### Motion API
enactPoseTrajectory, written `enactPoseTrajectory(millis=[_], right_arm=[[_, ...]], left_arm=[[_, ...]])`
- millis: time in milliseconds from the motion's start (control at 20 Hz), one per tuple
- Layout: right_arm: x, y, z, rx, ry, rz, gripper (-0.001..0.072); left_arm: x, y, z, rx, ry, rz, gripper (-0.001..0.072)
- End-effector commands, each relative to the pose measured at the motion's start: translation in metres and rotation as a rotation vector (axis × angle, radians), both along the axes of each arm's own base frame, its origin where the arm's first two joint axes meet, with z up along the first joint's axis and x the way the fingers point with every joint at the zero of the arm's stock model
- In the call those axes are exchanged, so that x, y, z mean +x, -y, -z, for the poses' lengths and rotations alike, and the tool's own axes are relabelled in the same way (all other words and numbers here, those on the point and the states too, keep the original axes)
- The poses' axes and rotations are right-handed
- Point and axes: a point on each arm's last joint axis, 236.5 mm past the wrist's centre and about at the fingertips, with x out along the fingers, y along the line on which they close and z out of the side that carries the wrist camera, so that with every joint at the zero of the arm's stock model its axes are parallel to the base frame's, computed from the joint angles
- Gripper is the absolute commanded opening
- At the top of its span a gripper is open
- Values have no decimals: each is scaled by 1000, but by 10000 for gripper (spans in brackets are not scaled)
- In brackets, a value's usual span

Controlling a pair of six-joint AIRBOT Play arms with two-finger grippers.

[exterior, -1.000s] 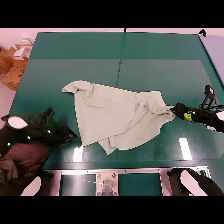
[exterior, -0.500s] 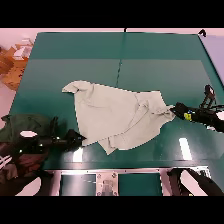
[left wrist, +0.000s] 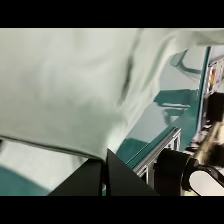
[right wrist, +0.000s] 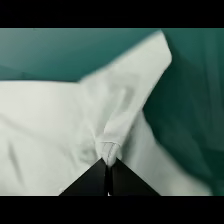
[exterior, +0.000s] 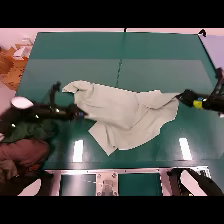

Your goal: Fold the shirts.

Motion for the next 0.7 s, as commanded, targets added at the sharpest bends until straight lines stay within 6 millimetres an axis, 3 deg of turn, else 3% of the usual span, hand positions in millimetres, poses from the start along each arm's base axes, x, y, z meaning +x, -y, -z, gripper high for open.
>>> enactPoseTrajectory(millis=[0, 50, 150, 250, 300, 400, 500, 550, 650], right_arm=[[5, -11, -114, -25, 156, -54, 14], [3, -12, -158, -38, 234, -41, 13], [-14, -19, -257, -81, 442, -10, 14], [-48, -33, -346, -127, 643, 2, 13], [-67, -41, -382, -136, 727, 10, 14], [-107, -53, -443, -164, 879, 31, 14], [-146, -53, -485, -236, 995, 93, 13], [-160, -45, -498, -283, 1031, 150, 13], [-172, -24, -504, -346, 1037, 250, 13]], left_arm=[[29, -27, -178, 137, 407, -91, 23], [27, -41, -240, 186, 555, -145, 24], [5, -75, -342, 311, 798, -260, 24], [-30, -118, -421, 448, 1005, -411, 24], [-49, -137, -450, 501, 1084, -487, 24], [-78, -167, -491, 542, 1191, -632, 25], [-87, -179, -508, 555, 1243, -696, 24], [-90, -179, -510, 552, 1253, -700, 25], [-86, -190, -508, 594, 1243, -732, 24]])
